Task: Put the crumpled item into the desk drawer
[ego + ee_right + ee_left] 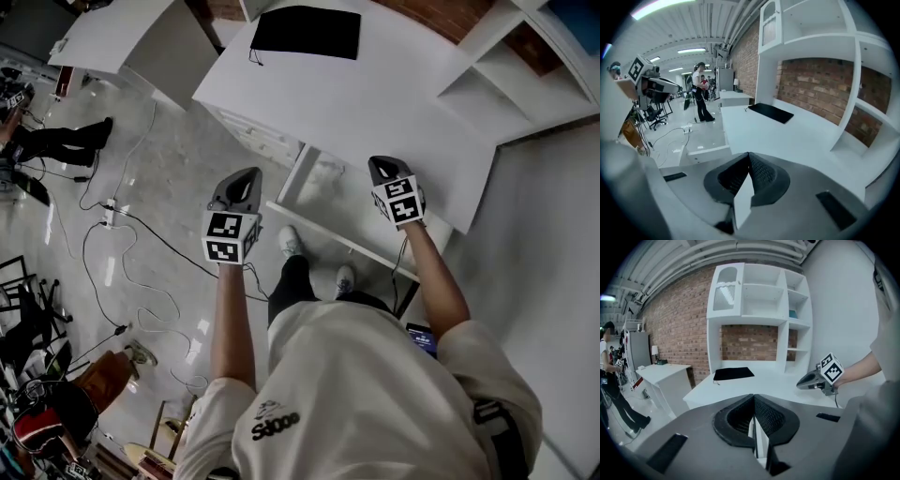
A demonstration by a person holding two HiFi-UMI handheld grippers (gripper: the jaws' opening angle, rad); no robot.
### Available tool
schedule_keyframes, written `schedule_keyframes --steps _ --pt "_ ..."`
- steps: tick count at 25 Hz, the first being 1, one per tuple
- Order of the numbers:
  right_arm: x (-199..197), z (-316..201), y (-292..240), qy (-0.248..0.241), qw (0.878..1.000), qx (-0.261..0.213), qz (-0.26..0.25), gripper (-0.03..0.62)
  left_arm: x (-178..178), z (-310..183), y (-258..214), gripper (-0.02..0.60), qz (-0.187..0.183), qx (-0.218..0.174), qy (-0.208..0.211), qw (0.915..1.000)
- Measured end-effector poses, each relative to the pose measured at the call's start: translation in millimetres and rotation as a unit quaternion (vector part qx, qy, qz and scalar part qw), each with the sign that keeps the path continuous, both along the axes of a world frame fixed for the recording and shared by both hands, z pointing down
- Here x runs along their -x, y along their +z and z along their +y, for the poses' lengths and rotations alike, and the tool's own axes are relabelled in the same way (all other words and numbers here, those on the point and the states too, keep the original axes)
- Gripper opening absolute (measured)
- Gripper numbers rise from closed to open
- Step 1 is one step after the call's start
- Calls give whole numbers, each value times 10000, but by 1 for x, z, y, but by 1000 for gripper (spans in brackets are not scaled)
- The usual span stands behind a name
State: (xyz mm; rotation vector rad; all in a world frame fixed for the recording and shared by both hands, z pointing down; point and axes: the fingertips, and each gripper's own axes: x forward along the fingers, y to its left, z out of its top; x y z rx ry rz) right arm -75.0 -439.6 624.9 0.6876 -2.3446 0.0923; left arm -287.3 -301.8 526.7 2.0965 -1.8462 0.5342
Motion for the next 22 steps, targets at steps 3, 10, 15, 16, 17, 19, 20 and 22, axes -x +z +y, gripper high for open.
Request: schedule_keyframes --steps 3,10,15,16,17,19,20,22 --pt "-23 -4 -46 14 9993 -302 -197 6 -19 -4 -29 17 -140 -238 42 9996" --pt "-63 2 -140 -201 9914 -1099 -677 6 -66 -4 -86 18 -439 -763 78 9961" --pt "-91 16 -199 -399 9817 -1605 -940 6 -98 4 -124 18 -657 -1137 20 9913" --pt "-96 20 -210 -432 9794 -1704 -989 6 -103 8 -132 17 -701 -1215 11 9901" --pt "-100 25 -221 -464 9770 -1804 -1037 6 -108 12 -139 18 -744 -1285 7 9889" --pt "-107 35 -242 -529 9718 -1997 -1139 6 -118 21 -154 18 -814 -1404 10 9867" --pt "-111 39 -253 -561 9691 -2084 -1196 6 -124 26 -162 17 -838 -1469 19 9856" --pt "-118 48 -272 -624 9638 -2237 -1308 6 -135 34 -180 18 -904 -1619 47 9826"
